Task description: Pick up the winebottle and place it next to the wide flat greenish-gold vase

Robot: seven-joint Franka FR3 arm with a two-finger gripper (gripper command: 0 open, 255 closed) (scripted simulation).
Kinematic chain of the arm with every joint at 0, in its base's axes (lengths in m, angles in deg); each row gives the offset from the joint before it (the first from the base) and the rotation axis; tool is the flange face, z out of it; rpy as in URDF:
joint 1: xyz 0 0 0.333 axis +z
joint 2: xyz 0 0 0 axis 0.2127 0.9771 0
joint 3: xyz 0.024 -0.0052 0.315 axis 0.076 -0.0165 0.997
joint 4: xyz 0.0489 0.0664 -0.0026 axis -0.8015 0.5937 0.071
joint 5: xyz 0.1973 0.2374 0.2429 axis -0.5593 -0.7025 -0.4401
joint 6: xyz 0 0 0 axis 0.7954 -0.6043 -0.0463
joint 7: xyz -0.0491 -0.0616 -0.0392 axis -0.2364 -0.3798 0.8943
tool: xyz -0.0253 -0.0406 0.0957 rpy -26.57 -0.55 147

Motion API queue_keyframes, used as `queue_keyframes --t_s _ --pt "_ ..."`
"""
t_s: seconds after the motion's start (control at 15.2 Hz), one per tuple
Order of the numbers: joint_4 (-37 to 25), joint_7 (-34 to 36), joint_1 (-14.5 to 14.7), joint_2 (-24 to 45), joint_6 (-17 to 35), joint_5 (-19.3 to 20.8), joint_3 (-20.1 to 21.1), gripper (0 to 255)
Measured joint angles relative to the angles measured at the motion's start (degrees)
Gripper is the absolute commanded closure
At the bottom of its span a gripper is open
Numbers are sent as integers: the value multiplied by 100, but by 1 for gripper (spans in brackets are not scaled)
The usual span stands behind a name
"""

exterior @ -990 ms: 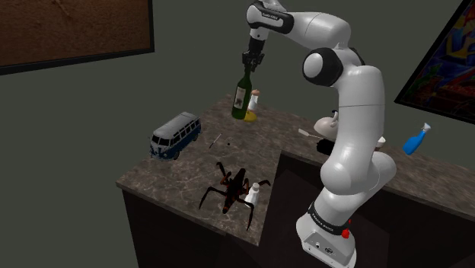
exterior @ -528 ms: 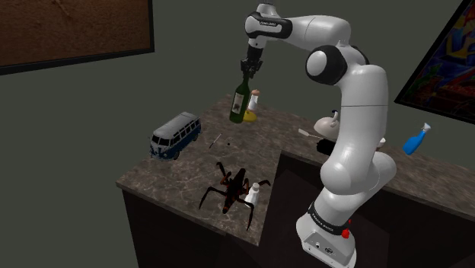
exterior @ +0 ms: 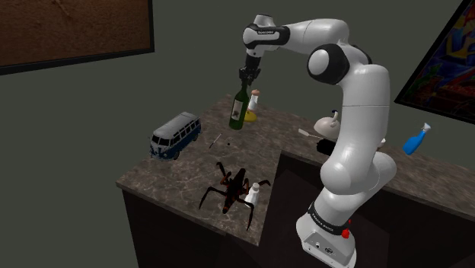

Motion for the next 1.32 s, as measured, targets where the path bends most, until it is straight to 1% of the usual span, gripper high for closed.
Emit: queue_keyframes --t_s 0.2,0.59,0.66,1.06,1.12,1.25,1.32 --pt "197 6 -2 22 216 3 -1 255" --pt "228 4 -5 30 260 3 -2 255" --pt "228 4 -5 30 260 3 -2 0" --pt "227 3 -5 28 261 3 -2 0" --pt "191 -3 -8 -12 186 -1 -2 0" --pt "-143 16 16 20 -111 4 4 0" --pt "-147 7 10 -78 -216 -4 6 0"
